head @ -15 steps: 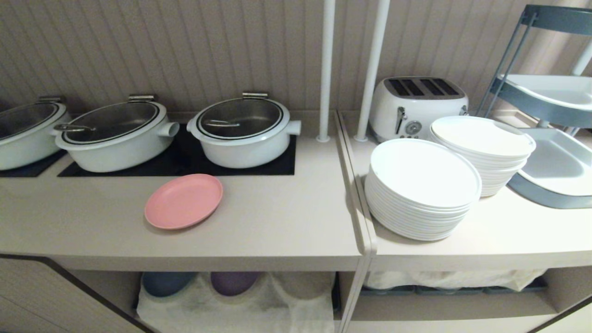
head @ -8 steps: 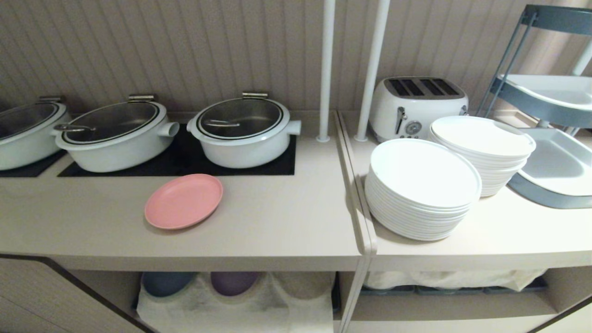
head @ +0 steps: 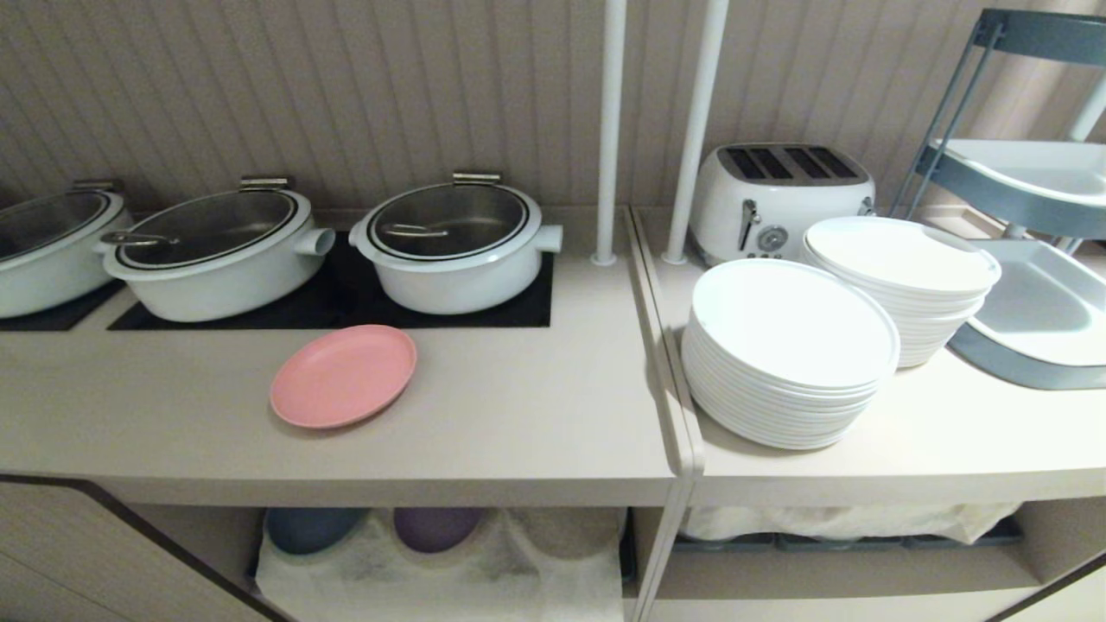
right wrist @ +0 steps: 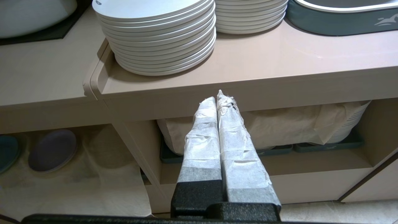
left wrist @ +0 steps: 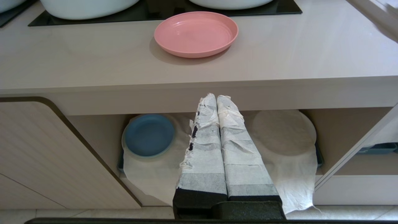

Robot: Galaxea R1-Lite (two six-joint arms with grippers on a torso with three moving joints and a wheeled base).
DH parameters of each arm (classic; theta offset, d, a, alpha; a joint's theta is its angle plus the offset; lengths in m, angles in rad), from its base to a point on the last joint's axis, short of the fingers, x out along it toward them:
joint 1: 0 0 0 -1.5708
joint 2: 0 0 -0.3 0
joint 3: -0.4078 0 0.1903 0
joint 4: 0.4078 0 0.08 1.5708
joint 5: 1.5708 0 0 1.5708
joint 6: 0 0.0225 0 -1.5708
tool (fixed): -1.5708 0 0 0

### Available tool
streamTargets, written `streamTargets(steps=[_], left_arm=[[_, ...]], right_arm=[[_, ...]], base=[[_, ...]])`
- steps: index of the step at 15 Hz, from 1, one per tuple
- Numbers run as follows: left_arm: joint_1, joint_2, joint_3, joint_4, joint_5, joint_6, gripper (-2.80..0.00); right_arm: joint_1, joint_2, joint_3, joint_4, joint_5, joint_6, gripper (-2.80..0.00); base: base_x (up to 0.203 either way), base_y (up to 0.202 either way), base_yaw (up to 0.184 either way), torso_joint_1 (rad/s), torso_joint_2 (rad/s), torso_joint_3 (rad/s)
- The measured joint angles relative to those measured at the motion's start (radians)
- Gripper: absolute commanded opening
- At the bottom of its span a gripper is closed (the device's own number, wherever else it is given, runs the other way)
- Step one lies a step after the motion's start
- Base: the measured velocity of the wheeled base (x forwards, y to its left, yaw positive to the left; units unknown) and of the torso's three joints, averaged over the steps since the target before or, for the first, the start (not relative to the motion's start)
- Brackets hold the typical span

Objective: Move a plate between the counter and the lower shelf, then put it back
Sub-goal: Pick up the plate

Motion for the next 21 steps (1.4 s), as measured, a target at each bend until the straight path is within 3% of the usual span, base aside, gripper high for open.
streamTargets(steps=[4,17,21], left_arm=[[0.001,0.000,0.000,-0.001,0.000,0.000,-2.80],[0.000,0.000,0.000,0.000,0.000,-0.008,-2.80],[0.000,0.000,0.000,0.000,0.000,-0.008,-2.80]], right_arm=[[0.001,0.000,0.000,0.000,0.000,0.000,-2.80],[0.000,0.000,0.000,0.000,-0.001,0.000,-2.80],[0.000,0.000,0.000,0.000,0.000,0.000,-2.80]], base=[[0.001,0.025,-0.001,0.001,0.00,0.001],[0.000,0.192,-0.001,0.001,0.00,0.000],[0.000,0.055,-0.001,0.001,0.00,0.001]])
